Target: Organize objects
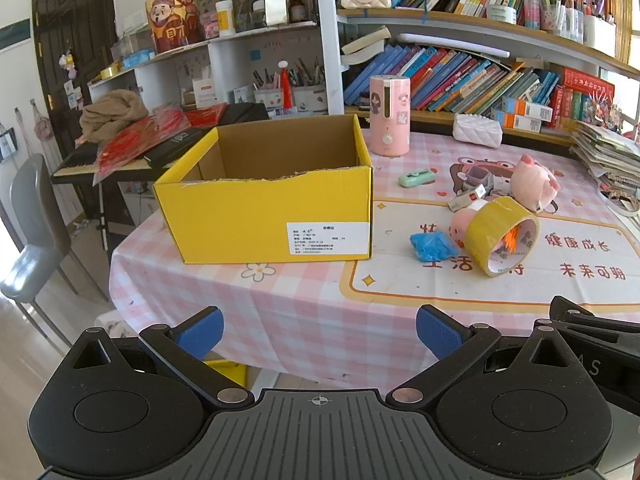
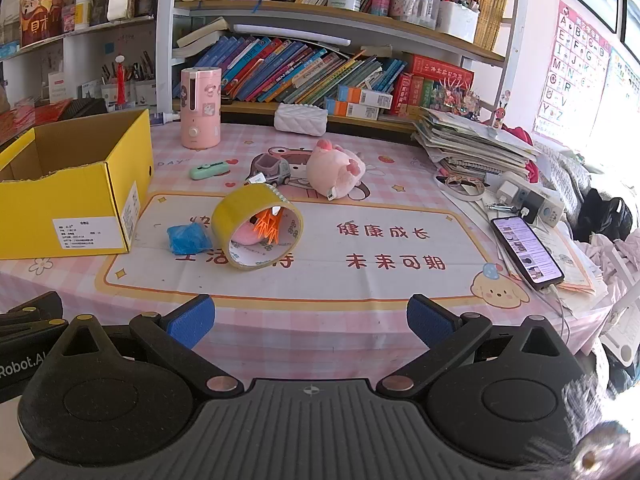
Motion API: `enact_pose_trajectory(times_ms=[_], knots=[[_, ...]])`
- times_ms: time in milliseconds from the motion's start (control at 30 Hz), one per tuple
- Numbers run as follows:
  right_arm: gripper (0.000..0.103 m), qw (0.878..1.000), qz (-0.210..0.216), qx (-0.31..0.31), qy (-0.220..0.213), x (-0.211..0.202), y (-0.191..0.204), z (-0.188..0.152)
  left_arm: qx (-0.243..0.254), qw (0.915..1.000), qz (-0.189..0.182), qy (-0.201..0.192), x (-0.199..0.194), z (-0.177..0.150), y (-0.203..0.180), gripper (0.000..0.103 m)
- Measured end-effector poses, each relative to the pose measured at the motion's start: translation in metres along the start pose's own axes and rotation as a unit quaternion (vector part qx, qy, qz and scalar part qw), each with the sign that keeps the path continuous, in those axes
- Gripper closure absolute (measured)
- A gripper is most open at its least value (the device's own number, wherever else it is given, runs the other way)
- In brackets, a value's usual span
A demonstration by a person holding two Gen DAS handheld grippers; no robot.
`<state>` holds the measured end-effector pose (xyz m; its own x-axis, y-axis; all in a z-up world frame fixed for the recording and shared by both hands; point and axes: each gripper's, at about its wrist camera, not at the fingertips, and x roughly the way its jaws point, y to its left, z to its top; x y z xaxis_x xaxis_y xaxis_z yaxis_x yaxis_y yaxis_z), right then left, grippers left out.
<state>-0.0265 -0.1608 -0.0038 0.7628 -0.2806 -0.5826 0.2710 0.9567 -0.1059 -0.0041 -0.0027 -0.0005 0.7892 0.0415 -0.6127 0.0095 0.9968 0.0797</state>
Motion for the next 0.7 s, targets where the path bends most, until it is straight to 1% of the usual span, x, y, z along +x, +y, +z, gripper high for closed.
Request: enact_pose_trajectory(times_ms=[700], knots=[[0.000,1.000,-0.002,-0.002,0.003,0.0019,0.0004,-0.0012,0.000,1.0000,-0.001,0.005,0.0007,-0.0024,-0.0002,0.000]])
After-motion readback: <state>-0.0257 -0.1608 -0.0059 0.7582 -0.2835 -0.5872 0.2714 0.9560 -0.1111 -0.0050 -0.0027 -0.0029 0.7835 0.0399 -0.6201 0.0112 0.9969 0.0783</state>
